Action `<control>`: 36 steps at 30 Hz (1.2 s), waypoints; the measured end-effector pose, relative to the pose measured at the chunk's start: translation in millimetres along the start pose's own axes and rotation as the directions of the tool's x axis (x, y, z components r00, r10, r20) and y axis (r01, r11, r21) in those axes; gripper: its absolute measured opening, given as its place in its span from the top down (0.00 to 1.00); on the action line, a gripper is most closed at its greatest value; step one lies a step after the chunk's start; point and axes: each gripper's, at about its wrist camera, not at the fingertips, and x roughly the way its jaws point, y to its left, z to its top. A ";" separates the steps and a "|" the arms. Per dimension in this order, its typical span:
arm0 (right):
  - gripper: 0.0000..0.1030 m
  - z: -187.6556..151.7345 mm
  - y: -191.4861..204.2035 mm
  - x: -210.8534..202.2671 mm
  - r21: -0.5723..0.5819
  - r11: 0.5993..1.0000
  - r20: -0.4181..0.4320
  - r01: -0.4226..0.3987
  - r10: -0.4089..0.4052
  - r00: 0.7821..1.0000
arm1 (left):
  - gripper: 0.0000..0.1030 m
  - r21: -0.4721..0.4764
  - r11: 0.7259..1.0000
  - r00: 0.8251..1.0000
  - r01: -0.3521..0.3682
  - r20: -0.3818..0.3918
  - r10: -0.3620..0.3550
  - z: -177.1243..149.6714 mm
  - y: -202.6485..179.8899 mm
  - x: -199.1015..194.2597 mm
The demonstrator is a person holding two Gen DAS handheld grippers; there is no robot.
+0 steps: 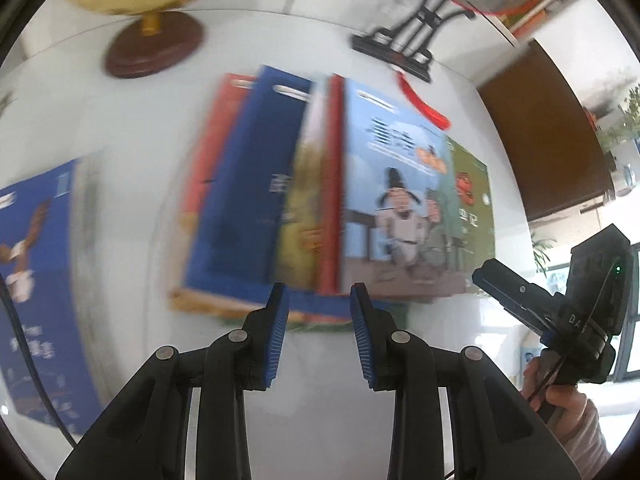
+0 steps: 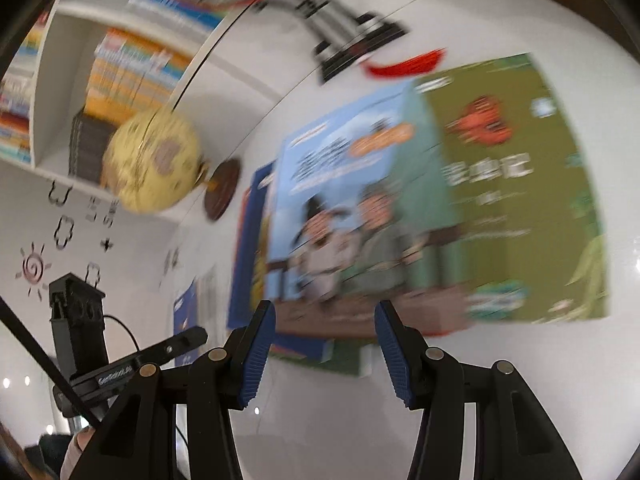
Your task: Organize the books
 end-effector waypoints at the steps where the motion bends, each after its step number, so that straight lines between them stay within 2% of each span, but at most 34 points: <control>1: 0.51 3.3 -7.3 -4.9 0.012 1.000 0.010 0.004 -0.004 1.000 | 0.72 0.010 1.000 1.000 0.009 -0.011 -0.009 3.1 -6.2 5.9; 8: 0.50 20.3 -41.8 -12.9 0.017 1.000 0.034 0.008 -0.008 0.999 | 0.72 -0.002 0.997 0.996 0.079 -0.045 -0.079 21.2 -28.8 37.3; 12: 0.50 24.8 -51.3 -7.2 -0.015 1.000 0.035 -0.020 0.021 0.999 | 0.72 0.011 0.995 0.994 0.101 -0.050 -0.101 25.5 -33.3 46.6; 19: 0.50 33.0 -58.7 17.0 -0.012 1.000 -0.016 -0.024 0.023 1.000 | 0.72 -0.019 0.992 0.992 0.123 -0.039 -0.124 41.7 -27.3 48.4; 23: 0.36 35.1 -55.9 21.6 -0.056 0.997 0.002 -0.051 0.051 0.999 | 0.72 -0.005 0.993 0.993 0.115 -0.040 -0.115 50.6 -27.5 49.0; 26: 0.22 35.8 -54.2 23.4 -0.076 0.993 0.009 -0.094 0.095 0.995 | 0.72 -0.059 0.989 0.989 0.135 -0.055 -0.138 57.1 -21.4 49.5; 30: 0.15 39.0 -50.8 26.5 -0.095 0.988 -0.028 -0.121 0.119 0.993 | 0.72 -0.044 0.991 0.991 0.125 -0.051 -0.128 59.9 -21.8 50.1; 34: 0.02 40.4 -48.0 29.9 -0.110 0.981 -0.055 -0.158 0.153 0.987 | 0.72 -0.013 0.996 0.995 0.091 -0.037 -0.091 57.8 -22.4 46.4; 35: 0.00 41.2 -46.1 31.7 -0.117 0.979 -0.067 -0.167 0.160 0.985 | 0.70 -0.013 0.997 0.997 0.076 -0.034 -0.076 57.6 -22.3 45.2; 36: 0.00 42.3 -44.7 32.7 -0.123 0.979 -0.073 -0.164 0.156 0.985 | 0.63 -0.019 0.998 0.997 0.062 -0.044 -0.063 57.5 -20.4 46.5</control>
